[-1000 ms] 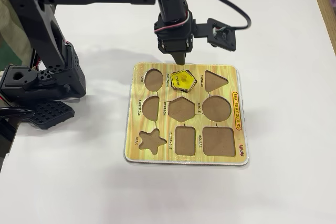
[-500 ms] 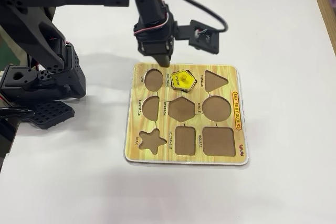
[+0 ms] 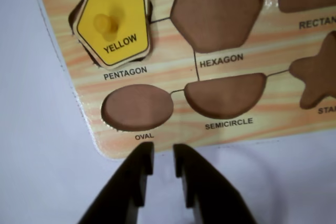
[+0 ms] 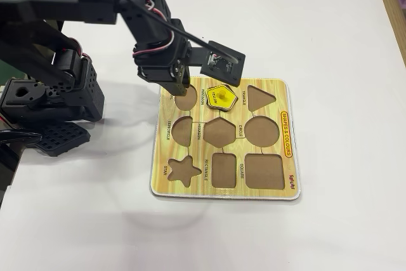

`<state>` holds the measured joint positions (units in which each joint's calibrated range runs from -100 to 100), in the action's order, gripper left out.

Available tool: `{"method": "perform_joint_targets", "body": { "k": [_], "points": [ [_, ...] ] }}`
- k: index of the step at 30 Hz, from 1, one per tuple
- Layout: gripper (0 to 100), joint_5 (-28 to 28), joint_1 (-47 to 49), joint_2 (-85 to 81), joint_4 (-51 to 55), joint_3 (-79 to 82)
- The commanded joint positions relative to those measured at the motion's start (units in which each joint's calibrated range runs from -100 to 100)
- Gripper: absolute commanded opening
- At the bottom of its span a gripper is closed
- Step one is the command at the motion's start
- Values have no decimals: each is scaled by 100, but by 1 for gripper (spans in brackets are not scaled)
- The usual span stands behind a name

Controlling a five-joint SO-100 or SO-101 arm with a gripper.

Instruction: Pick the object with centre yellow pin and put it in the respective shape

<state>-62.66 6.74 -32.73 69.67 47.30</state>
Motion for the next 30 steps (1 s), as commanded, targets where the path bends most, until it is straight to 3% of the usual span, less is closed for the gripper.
{"method": "perform_joint_targets", "body": {
  "k": [1, 30],
  "points": [
    [5, -15, -78, -576, -44, 243],
    [5, -15, -97, -3530, -44, 2833]
  ]
}}
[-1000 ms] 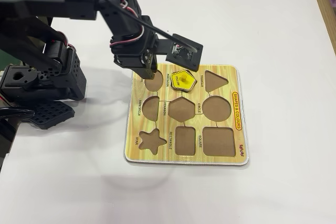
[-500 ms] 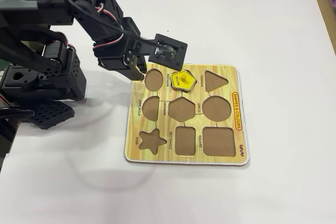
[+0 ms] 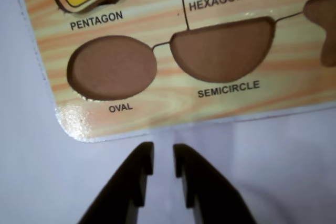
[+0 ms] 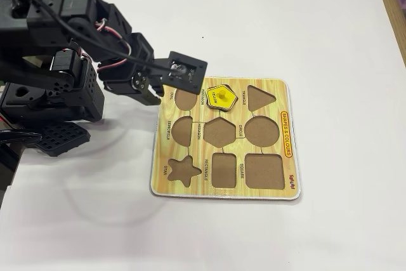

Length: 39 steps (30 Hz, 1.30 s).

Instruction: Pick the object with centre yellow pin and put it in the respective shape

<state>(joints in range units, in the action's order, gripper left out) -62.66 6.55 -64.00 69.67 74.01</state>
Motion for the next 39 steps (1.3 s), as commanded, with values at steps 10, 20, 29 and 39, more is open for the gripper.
{"method": "perform_joint_targets", "body": {
  "k": [10, 20, 29, 39],
  "points": [
    [5, -15, -645, -1667, -44, 1124],
    [5, -15, -626, -2696, -44, 2077],
    [5, 27, -645, -2947, 52, 2491],
    [5, 48, -635, -2930, 60, 2491]
  ]
}}
